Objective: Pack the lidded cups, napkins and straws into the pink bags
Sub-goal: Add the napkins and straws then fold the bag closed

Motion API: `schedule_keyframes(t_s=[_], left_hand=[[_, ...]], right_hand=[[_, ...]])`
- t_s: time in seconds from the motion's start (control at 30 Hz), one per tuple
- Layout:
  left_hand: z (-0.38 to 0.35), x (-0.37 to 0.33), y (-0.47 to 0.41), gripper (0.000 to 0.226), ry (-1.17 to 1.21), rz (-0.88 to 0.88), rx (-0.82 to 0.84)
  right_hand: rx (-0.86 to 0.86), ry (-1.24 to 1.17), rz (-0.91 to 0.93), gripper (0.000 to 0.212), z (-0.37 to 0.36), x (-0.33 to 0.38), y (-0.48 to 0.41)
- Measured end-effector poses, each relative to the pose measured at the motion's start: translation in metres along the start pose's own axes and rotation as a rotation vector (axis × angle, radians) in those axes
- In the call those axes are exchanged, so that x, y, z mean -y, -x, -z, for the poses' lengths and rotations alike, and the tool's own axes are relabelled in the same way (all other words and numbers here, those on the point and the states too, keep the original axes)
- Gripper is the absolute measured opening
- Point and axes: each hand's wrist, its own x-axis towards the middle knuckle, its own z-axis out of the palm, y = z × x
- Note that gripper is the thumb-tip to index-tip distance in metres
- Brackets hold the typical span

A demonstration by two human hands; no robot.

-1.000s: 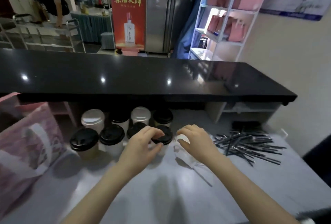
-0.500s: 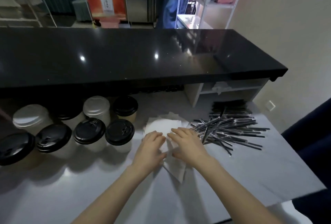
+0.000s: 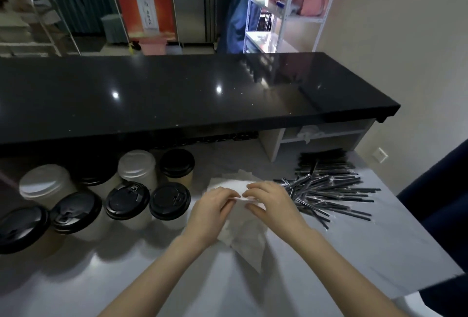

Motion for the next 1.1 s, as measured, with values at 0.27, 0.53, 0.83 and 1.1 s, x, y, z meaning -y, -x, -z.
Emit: schedule_keyframes(t_s=[0.27, 0.53, 0.83, 1.1], left_hand=[[0.088, -0.017, 0.013, 0.027, 0.108, -0.062, -0.157], [0.272, 0.017, 0.102, 0.027, -0.083, -0.02, -0.532], [0.456, 0.109, 0.244, 0.022, -0.504, 0.399, -0.796], [0.495, 0.177, 0.299, 0.022, -0.448, 0.68, -0.552]], right_hand=[[0.051, -0.042, -0.053, 0.012, 0.05, 0.079, -0.038], [-0.002, -0.189, 0.222, 0.012, 0.043, 0.247, -0.099], [0.042, -0.354, 0.534, 0.011, -0.025, 0.451, -0.161], [0.066, -0.336, 0.609, 0.011, -0.083, 0.555, -0.196]])
